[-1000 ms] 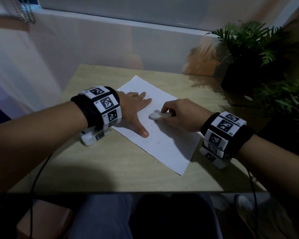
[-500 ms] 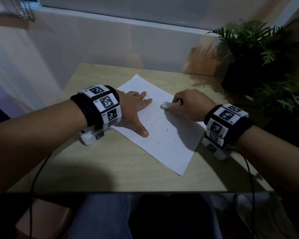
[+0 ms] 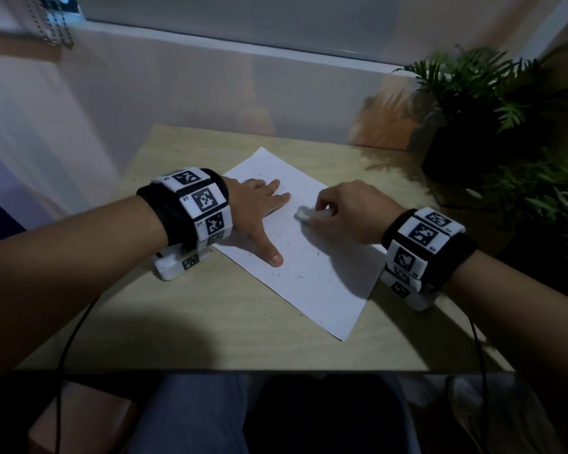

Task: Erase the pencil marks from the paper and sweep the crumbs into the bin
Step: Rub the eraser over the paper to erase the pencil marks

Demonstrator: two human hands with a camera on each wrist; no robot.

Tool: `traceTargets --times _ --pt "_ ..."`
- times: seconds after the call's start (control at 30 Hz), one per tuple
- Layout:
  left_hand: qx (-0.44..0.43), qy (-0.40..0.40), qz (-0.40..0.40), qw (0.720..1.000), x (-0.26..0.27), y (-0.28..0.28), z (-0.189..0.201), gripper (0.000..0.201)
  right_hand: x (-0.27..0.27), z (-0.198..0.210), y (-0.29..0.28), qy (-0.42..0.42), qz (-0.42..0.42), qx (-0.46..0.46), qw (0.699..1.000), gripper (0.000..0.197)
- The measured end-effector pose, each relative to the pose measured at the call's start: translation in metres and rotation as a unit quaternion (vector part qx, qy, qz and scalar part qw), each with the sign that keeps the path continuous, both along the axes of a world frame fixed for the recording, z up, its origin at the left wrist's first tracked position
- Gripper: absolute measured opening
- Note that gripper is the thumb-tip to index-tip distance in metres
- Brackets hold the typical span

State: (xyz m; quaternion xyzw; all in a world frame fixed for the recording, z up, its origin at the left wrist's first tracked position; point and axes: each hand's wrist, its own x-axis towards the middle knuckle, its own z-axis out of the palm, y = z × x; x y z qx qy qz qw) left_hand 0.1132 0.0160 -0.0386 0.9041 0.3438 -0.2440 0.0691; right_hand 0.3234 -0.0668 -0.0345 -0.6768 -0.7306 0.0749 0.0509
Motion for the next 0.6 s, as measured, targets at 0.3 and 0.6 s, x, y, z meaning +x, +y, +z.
traceTargets --times 0.3,0.6 --pt "-0.009 -0.007 0.006 1.000 -0.001 0.001 -0.001 0.156 0.000 0.002 0.001 -0.025 -0.023 0.018 0.999 0.047" --pt "0.000 -0.013 -0.004 1.000 -0.001 0.001 -0.003 0.156 0.006 0.002 -0.003 -0.037 -0.032 0.024 0.998 0.051"
